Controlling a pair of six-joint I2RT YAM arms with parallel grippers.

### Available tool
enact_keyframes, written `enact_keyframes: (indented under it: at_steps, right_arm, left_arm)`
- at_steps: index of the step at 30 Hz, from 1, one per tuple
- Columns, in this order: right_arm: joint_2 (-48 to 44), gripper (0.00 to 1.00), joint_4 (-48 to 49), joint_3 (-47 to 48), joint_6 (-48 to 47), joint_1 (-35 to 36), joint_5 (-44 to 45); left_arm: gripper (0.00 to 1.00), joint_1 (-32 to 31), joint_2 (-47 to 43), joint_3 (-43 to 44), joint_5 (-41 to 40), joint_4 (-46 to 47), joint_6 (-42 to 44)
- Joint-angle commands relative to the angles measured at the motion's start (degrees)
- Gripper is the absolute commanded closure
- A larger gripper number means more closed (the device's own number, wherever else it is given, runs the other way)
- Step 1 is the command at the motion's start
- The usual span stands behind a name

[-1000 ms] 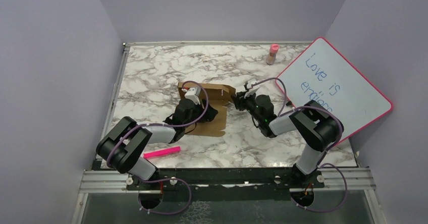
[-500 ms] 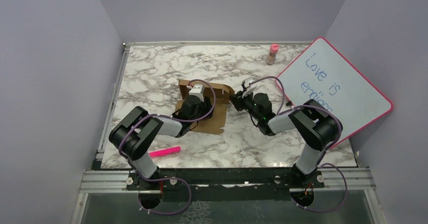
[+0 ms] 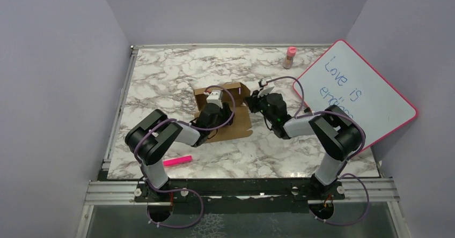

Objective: Fold the paper box

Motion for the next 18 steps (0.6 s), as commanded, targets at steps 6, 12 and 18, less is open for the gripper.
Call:
enact_keyframes:
  at_steps: [6, 12, 18]
  right_arm:
    - [-0.11, 0.87, -1.67, 1.71, 4.84, 0.55, -1.4]
    - [-1.54, 0.86, -4.26, 0.89, 5.62, 0.85, -1.29]
    - [-3.25, 0.82, -6.0, -0.65, 4.32, 1.27, 0.97]
  left_arm:
    - [0.47, -2.47, 4.24, 0.41, 4.49, -2.24, -3.9]
    - [0.46, -2.66, 3.95, -0.11, 4.44, -0.96, -4.99]
    - [0.46, -2.63, 3.63, -0.46, 4.1, 0.22, -5.93]
